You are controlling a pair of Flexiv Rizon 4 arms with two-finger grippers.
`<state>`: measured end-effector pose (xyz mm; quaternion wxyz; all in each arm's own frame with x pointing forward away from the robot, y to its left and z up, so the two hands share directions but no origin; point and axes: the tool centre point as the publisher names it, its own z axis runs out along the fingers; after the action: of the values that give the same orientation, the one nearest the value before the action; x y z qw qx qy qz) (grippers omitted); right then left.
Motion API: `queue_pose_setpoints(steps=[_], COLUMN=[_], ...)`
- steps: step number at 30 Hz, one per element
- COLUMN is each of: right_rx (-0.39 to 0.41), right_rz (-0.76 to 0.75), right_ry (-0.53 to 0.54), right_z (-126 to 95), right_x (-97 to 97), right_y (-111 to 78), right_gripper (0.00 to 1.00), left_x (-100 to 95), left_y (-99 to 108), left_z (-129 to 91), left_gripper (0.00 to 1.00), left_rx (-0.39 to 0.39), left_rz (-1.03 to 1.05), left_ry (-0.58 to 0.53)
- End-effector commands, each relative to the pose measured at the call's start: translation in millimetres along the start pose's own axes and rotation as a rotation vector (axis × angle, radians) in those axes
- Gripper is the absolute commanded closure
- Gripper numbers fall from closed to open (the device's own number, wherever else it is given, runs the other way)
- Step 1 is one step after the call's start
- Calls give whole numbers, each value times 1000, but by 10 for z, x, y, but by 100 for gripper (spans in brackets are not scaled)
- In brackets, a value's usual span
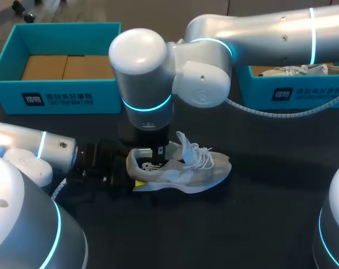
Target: Take the shoe out of the shoebox, open the shoe tongue, remove and reinsert the insole, then place the shoe into the shoebox
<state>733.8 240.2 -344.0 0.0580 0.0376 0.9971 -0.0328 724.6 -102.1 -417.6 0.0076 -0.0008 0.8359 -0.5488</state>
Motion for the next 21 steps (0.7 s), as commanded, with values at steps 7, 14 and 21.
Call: queue_pose_setpoints(steps=[7, 14, 21], right_rx=[-2, -18, -28], right_rz=[-1, -8, -13], right_ry=[-2, -7, 8], right_z=[-2, 108, 228], right_x=[3, -18, -50], right_y=[-14, -11, -66], right_gripper=[100, 100, 100], left_x=[-2, -2, -2], left_y=[1, 1, 1], left_z=[-5, -5, -5], left_gripper=[100, 100, 100], left_rx=[-4, -4, -4], left_rz=[0, 0, 0], left_ry=[0, 0, 0])
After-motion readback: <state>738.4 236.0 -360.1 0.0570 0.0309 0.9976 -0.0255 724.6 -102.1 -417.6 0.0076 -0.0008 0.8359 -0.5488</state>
